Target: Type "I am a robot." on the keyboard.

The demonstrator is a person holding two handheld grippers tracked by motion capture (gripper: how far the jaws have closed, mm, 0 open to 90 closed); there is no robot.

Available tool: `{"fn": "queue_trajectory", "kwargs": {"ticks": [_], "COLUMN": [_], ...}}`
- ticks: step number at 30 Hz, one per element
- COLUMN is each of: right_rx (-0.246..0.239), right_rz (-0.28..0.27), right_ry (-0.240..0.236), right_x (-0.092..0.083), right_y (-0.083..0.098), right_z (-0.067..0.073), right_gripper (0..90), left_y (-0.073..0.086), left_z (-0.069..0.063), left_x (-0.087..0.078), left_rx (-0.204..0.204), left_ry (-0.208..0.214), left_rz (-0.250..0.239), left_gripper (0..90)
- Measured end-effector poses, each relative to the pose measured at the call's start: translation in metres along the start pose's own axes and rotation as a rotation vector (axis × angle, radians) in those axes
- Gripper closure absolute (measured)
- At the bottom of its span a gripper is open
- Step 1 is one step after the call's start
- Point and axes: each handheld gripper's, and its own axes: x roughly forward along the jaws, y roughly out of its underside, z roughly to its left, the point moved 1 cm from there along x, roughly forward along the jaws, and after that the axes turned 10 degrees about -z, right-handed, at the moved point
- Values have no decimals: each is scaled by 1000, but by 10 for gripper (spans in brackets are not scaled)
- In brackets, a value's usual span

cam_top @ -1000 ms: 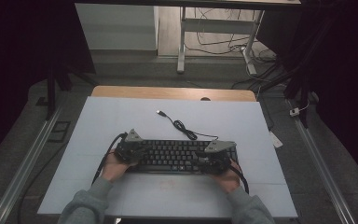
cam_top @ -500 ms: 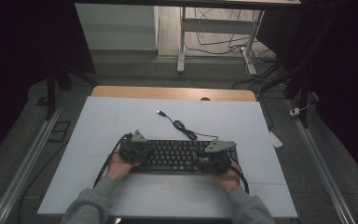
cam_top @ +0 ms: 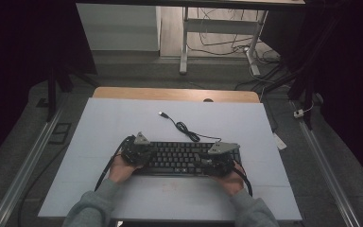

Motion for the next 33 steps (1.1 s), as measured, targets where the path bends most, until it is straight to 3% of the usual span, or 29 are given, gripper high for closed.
{"fn": "queue_trajectory", "kwargs": {"ticks": [4, 7, 11, 18, 24, 33], "right_rx": [0, 1, 3, 10, 9, 10], "right_rz": [-4, -4, -8, -13, -10, -12], "right_ry": [3, 3, 4, 6, 8, 11], "right_x": [-1, -1, -1, -2, -3, -3], "right_y": [0, 0, 0, 0, 0, -1], "right_z": [0, -1, -1, -2, -3, -4], "right_gripper": [564, 564, 563, 558, 557, 556], "left_y": [-5, -6, -6, 2, 11, 19], "left_z": [3, 5, 4, 3, 7, 9], "left_x": [-13, -21, -29, -46, -57, -63], "left_rx": [-20, -44, -55, -70, -92, -96], "left_ry": [-2, 0, 1, 6, -8, -12], "left_rz": [-62, -90, -101, -106, -103, -97], "left_gripper": [870, 771, 602, 421, 354, 334]}}
